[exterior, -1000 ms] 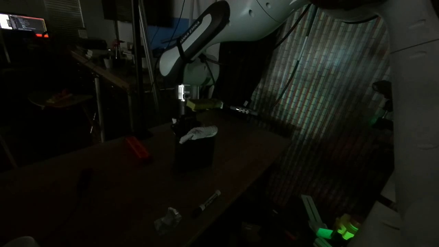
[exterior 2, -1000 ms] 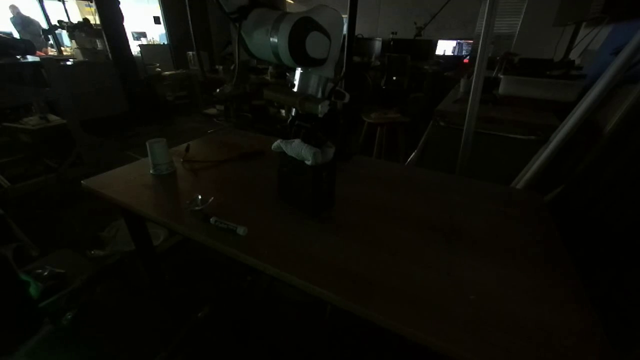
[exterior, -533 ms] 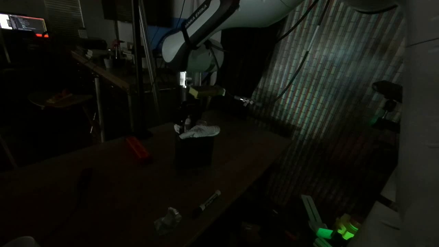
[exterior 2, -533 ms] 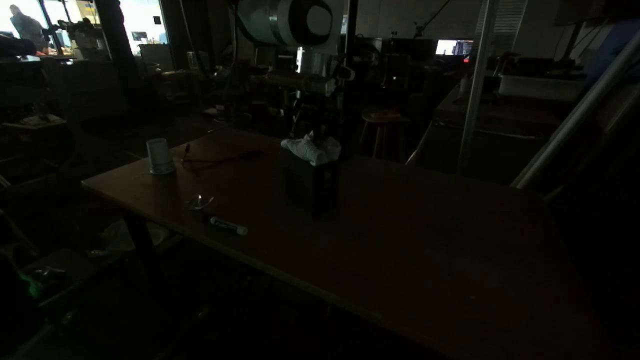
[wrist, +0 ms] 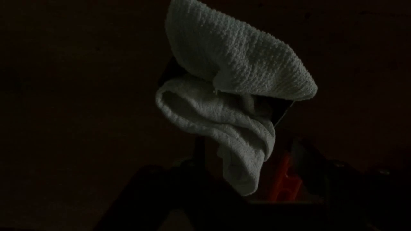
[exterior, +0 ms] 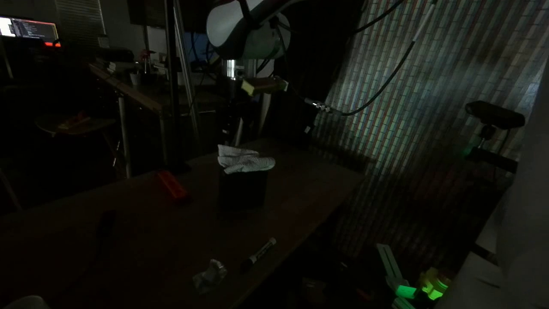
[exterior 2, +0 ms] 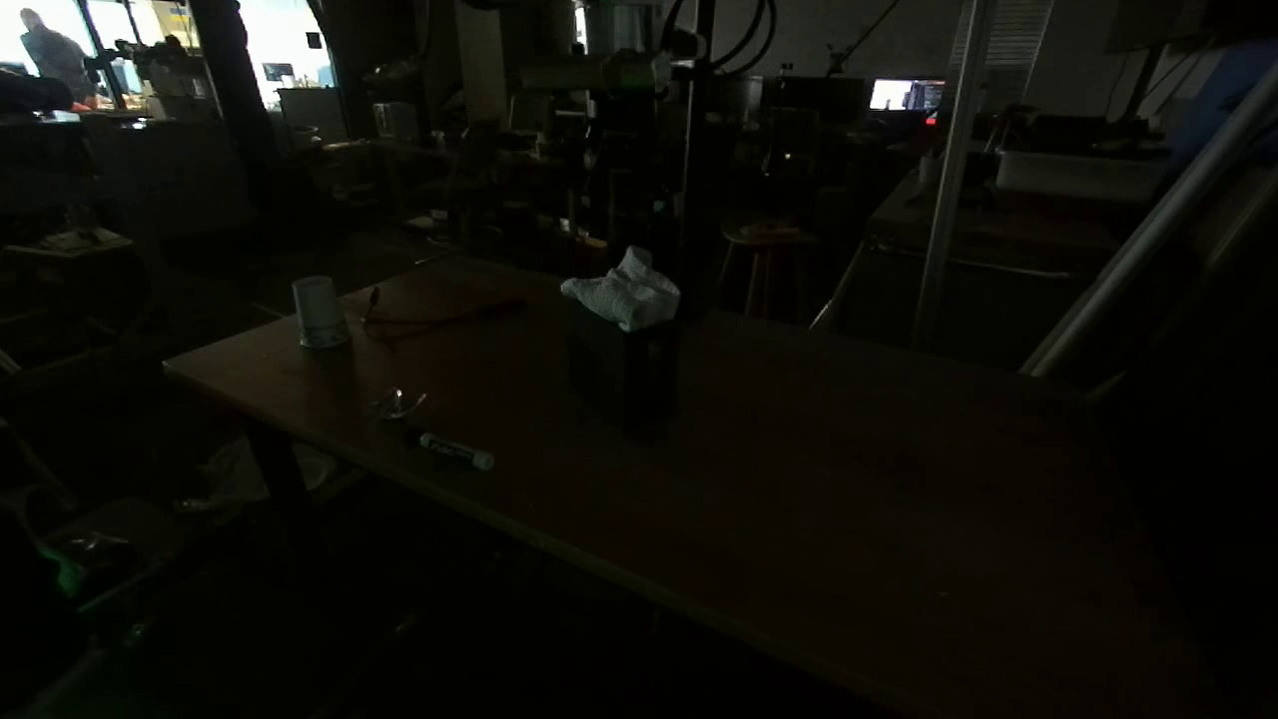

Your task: Stuff the towel into the box

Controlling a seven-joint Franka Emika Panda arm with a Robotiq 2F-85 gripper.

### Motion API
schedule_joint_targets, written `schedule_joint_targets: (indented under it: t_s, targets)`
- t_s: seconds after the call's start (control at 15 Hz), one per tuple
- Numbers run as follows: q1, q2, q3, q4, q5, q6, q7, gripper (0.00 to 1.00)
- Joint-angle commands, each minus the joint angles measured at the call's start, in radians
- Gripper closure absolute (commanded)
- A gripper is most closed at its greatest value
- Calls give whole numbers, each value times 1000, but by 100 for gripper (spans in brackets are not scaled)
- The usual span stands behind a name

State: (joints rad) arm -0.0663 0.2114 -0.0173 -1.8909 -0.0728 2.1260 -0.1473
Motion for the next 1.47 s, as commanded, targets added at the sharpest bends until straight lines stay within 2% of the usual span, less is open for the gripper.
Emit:
schedule_joint_targets:
  t_s: [0.0,0.27,0.4,0.8,1.4]
  targets:
    - [28,-24,-17,-33,-70,15,100,58]
    - [53,-5,-32,-42,-162,-9,320,90]
    - [65,5,-34,-42,-179,-28,415,99]
    - [80,32,-30,-44,-159,-30,515,100]
    - [69,112,-53,-44,-142,27,519,100]
